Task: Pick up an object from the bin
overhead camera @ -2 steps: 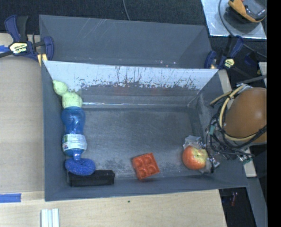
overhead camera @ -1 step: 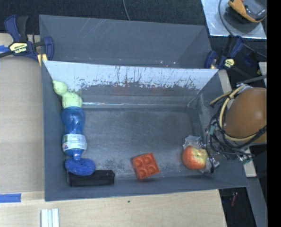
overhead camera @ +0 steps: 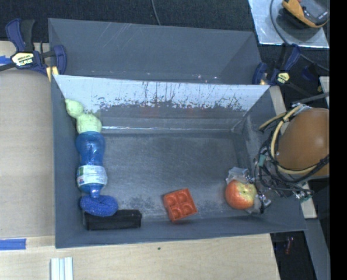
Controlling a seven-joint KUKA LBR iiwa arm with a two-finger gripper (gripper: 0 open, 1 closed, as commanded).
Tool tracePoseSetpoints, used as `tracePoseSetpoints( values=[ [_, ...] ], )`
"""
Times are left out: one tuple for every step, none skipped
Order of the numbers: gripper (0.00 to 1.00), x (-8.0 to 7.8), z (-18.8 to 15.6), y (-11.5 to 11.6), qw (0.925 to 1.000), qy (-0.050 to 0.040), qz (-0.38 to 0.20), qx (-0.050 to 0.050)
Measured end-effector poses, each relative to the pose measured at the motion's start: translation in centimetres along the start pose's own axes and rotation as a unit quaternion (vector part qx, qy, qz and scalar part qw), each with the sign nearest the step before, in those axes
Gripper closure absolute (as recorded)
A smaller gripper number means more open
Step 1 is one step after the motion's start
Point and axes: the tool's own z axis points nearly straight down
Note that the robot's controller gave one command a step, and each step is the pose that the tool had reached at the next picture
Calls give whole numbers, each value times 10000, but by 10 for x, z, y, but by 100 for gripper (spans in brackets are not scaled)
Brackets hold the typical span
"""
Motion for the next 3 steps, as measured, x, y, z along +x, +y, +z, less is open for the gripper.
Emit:
tracePoseSetpoints(
  values=[
    [100, 0, 0, 0, 10000, -1, 0, 0],
    [100, 0, 0, 0, 10000, -1, 0, 1],
    [100, -1, 0, 6, 10000, -8, -15, 9]
  ],
)
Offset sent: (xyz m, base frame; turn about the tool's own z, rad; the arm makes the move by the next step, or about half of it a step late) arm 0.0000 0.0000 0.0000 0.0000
